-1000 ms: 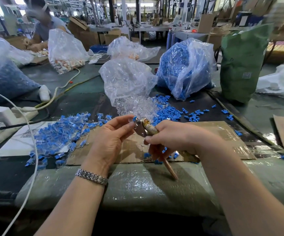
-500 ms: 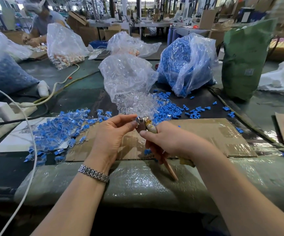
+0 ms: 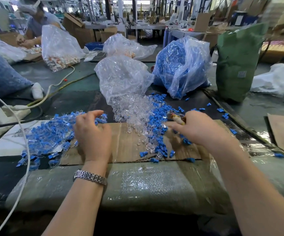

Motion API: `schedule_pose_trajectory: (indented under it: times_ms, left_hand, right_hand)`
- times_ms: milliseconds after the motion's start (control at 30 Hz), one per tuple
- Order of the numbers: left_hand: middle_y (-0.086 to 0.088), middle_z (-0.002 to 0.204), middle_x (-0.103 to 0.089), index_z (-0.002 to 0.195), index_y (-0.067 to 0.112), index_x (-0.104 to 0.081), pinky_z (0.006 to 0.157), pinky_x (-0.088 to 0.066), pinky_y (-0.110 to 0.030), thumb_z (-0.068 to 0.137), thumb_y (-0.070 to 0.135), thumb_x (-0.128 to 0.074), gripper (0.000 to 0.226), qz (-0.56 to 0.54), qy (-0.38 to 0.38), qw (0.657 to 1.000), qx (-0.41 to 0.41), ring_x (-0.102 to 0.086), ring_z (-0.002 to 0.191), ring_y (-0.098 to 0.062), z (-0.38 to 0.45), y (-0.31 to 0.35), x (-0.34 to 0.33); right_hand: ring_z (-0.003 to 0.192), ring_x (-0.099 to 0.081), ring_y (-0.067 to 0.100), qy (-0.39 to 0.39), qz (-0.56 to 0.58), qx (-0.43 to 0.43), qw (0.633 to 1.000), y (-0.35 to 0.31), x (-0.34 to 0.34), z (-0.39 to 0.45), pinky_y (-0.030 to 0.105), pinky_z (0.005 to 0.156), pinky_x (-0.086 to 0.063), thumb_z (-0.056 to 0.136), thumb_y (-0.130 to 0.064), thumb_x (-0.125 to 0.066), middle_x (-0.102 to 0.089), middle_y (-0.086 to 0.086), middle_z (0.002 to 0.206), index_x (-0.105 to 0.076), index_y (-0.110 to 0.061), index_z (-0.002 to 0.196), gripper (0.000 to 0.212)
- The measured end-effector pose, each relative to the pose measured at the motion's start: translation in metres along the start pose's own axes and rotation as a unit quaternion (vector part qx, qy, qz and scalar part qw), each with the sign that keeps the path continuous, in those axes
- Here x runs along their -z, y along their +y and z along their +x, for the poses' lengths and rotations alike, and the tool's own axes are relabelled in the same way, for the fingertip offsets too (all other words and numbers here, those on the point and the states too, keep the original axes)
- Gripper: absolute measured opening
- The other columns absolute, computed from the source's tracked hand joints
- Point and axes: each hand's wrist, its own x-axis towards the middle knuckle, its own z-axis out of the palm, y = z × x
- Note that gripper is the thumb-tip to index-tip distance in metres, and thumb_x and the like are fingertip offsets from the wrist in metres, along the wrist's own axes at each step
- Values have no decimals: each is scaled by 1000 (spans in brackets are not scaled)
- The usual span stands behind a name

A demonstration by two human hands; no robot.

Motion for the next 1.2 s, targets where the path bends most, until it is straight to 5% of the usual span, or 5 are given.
schedule_pose_trajectory:
  times_ms: [233,500,767,1000,1200]
  left_hand:
    - [0,99,-63,101,18,-68,76,-49,-10,93,13,-70,10,-72,-356,927,-96,-58,82,1,-16,10,-3]
    - [10,95,-68,97,24,-69,75,-47,-12,90,22,-75,10,-8,-359,928,-96,-63,89,-2,-16,10,-5]
    - [-7,87,-72,93,12,-67,73,-62,-29,89,9,-73,8,-150,-322,935,-3,-71,79,-20,-15,8,-1]
    - [-19,97,-75,105,2,-73,76,-63,-30,78,11,-77,29,-379,-387,821,180,-74,90,-30,-8,6,4]
    - [-18,99,-74,109,-1,-71,74,-61,-26,86,9,-68,25,-484,-415,736,227,-73,86,-24,-5,8,6]
  right_hand:
    - [114,-54,36,24,-147,-40,988,15,-28,12,45,95,-47,91,-65,-57,-57,17,123,-59,-11,114,58]
    - [124,-47,33,1,-80,-5,997,17,-12,3,44,102,-43,91,-57,-64,-52,14,132,-56,-17,132,58]
    - [72,-60,-9,-158,38,181,970,13,-10,-23,12,59,-41,79,-28,-84,-67,-21,75,-73,-33,81,13]
    - [73,-62,-3,-100,26,179,978,5,-13,-20,11,62,-44,90,-26,-74,-66,-18,76,-68,-31,78,14]
    - [66,-68,2,15,305,227,925,-18,-14,-24,18,73,-54,92,-22,-73,-72,-9,70,-74,-26,89,5]
